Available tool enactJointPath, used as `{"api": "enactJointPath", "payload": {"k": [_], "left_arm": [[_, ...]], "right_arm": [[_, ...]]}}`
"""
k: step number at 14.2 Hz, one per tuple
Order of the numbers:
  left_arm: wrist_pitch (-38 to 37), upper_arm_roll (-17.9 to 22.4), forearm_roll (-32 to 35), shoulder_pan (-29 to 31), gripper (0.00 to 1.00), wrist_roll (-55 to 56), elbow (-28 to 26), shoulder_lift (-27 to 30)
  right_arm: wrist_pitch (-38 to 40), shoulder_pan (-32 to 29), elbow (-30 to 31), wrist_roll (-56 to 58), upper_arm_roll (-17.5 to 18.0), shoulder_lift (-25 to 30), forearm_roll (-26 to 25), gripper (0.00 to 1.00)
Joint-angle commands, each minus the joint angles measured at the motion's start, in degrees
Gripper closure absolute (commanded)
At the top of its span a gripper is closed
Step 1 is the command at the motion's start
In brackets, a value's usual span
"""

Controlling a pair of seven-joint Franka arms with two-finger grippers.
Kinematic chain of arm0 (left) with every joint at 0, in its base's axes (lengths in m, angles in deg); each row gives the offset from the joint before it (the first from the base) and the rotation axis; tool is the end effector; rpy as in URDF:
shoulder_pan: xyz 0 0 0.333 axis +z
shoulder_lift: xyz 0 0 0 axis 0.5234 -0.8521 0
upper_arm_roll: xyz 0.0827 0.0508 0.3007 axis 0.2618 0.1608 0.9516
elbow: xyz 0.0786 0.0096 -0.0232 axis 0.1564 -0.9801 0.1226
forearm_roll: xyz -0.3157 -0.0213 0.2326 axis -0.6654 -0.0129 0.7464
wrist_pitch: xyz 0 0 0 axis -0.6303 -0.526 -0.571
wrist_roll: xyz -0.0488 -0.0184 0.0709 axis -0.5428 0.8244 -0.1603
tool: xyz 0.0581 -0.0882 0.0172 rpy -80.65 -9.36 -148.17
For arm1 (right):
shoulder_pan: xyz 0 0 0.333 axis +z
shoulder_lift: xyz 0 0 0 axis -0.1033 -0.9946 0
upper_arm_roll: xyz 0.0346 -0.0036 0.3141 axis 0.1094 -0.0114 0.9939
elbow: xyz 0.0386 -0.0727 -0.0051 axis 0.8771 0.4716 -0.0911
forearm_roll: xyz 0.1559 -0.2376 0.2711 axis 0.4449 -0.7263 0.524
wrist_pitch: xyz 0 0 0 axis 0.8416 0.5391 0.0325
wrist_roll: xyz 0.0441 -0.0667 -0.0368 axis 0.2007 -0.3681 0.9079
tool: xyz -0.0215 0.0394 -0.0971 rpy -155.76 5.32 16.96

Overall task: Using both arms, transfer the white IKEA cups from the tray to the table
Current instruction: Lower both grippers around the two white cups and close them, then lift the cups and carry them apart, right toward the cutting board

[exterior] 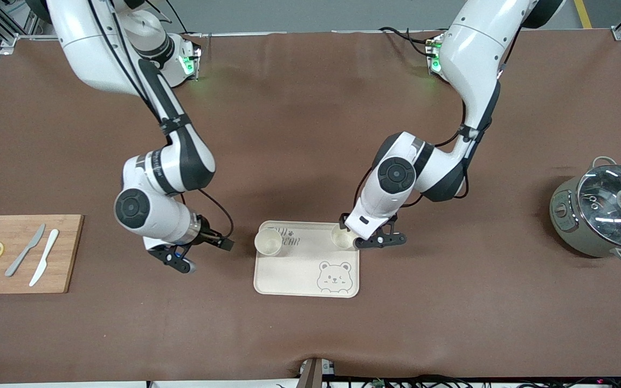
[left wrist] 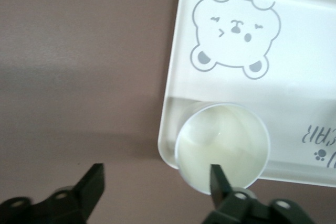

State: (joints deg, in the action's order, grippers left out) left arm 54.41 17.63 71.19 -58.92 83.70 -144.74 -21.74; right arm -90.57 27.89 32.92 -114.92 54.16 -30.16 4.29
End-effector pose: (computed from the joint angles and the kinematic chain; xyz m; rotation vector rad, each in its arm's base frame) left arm 0.6079 -0.3831 0.2628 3.0540 0.1558 0.0602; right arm 0.6597 0.2549 0.2851 -2.9038 0.7440 0.1230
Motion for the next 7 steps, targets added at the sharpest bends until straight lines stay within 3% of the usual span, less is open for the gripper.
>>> {"api": "enactJointPath", "payload": {"k": [1,4,7], "left_arm": [[2.09,0.17,0.62,-0.41,0.23,1.54,1.67,-1.5],[4.29,0.17,0.62,-0.41,0.35,1.54,1.76,-2.55],[4.82,0.17,0.62,-0.5,0.57,1.54,1.93,-3.43]], "right_arm": [[-4.16,3.26,-1.23,-3.8,-0.57,-2.28,0.92,0.0],[-6.03,4.49,-1.23,-9.95,-0.57,-2.98,1.09,0.0],[-6.99,6.43,-1.23,-10.23,-0.57,-3.69,0.83,0.0]]}}
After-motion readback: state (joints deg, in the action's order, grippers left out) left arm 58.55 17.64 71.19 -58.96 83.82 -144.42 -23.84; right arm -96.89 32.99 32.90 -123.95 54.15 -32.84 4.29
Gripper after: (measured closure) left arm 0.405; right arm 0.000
